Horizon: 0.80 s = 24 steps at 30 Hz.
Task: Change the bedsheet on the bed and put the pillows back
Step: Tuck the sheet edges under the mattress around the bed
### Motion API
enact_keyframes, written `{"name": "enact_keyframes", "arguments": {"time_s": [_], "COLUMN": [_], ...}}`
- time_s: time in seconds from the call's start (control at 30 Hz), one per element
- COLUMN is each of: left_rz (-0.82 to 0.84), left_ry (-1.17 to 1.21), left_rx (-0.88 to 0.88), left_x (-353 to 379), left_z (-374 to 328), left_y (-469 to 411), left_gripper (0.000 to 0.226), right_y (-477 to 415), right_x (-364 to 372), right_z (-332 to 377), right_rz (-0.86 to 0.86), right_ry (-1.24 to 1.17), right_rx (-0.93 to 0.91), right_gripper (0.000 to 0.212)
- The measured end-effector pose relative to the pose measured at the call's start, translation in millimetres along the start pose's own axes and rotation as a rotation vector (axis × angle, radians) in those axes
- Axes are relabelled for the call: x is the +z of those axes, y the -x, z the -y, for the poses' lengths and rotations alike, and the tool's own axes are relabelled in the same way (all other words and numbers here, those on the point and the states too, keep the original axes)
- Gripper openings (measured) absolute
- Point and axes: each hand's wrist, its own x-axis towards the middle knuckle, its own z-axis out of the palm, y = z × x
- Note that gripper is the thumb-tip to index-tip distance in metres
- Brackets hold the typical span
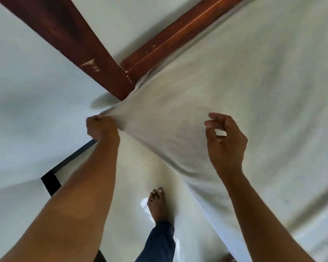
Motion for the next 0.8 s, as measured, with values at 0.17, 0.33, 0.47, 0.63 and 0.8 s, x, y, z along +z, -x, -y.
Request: {"name": "enact_keyframes", "arguments": {"time_s": [0.17,0.33,0.47,0.63,0.8], "left_rz": [0.418,0.631,0.527,0.193,0.5], "left_ry": [0.215,0.078,-0.241,-0.569,0.067], "left_rx": [-0.141,-0.125,0.244,0.284,-0.012], "left_x": [4,1,-1,0,-3], "left_z": [-32,-36,-48,-27,-24], "left_y": [12,20,31,12,22], "left_gripper": [0.022,0.055,0.04,0.03,0.033], "right_y": [5,9,1,-2,10], "right_x": [2,3,7,11,29], "right_z": [10,16,21,15,16], "right_rz": [-0.014,-0.095,0.019,0.056,0.056], "right_ry": [0.006,-0.04,-0.02,-0.006,0.048], "right_rx": [-0.035,0.024,0.001,-0.049,-0.026], "right_gripper": [0.027,0.024,0.023,0.022,0.02]}}
